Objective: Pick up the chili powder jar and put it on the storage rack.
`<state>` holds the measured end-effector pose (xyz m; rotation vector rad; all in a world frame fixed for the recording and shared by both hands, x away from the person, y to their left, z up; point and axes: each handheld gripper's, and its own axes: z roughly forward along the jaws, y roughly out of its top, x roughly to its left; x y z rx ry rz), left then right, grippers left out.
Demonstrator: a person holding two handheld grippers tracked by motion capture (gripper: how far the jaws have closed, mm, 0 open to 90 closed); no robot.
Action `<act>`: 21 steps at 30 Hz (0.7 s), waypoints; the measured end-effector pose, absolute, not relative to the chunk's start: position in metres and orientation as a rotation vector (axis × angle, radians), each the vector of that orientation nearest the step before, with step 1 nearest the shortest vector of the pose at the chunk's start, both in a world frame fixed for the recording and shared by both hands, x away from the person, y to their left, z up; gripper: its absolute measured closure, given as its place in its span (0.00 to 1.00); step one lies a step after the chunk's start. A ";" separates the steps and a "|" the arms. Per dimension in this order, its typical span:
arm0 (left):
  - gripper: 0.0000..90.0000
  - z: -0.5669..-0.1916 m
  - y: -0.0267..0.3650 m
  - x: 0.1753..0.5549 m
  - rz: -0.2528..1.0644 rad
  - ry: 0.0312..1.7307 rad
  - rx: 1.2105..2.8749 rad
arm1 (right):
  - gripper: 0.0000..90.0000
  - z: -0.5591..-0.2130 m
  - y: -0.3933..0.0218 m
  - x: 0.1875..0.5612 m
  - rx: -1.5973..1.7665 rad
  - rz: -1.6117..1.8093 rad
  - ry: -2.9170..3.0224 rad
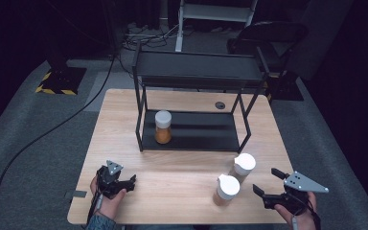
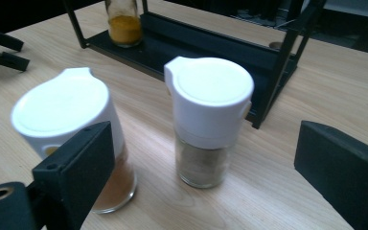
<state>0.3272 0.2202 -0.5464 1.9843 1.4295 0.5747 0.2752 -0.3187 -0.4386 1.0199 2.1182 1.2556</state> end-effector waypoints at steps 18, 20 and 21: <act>0.10 -0.546 0.220 0.327 0.574 1.430 1.985 | 0.08 -0.433 -0.294 0.264 0.959 1.325 2.141; 0.10 -0.546 0.220 0.327 0.572 1.430 1.983 | 0.08 -0.433 -0.291 0.263 0.955 1.330 2.143; 0.10 -0.546 0.220 0.327 0.572 1.430 1.984 | 0.08 -0.433 -0.290 0.263 0.953 1.334 2.142</act>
